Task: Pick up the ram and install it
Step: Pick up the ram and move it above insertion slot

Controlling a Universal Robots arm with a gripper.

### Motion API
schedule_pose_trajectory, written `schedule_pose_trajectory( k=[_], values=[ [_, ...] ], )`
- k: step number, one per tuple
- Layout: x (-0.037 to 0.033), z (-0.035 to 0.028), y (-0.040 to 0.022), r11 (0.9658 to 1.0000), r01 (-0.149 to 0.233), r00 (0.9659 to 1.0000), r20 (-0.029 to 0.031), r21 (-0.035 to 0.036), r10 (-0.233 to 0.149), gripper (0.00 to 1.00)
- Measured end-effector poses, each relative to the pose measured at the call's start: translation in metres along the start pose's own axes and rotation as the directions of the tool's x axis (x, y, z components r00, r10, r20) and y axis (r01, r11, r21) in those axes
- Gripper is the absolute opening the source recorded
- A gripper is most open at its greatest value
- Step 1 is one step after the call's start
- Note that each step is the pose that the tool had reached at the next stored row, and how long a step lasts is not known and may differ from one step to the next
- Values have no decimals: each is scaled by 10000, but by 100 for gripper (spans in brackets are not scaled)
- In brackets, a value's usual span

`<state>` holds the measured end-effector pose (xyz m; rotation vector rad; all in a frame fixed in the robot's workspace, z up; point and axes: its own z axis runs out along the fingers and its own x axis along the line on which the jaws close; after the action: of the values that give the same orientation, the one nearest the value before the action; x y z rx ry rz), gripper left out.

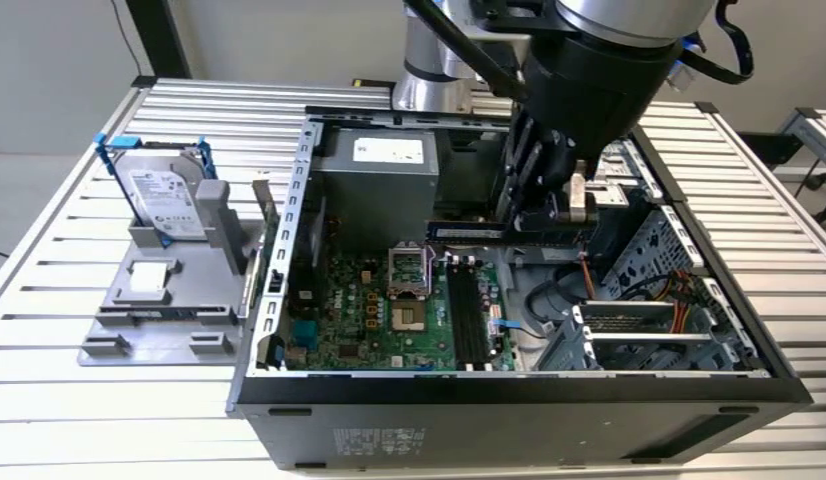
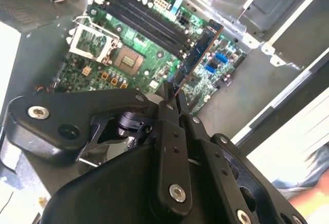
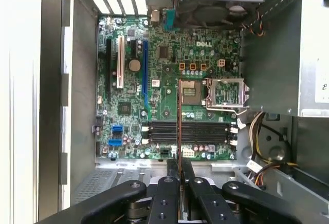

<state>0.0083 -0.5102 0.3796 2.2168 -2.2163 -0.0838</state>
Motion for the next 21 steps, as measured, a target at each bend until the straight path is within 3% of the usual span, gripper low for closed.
schedule_pose_trajectory(
  k=[6,21],
  values=[
    [-8,-4,-105,10000,-12,10000,1,0,12,0],
    [-158,-2,-186,9997,-236,9997,10,8,236,0]
  ],
)
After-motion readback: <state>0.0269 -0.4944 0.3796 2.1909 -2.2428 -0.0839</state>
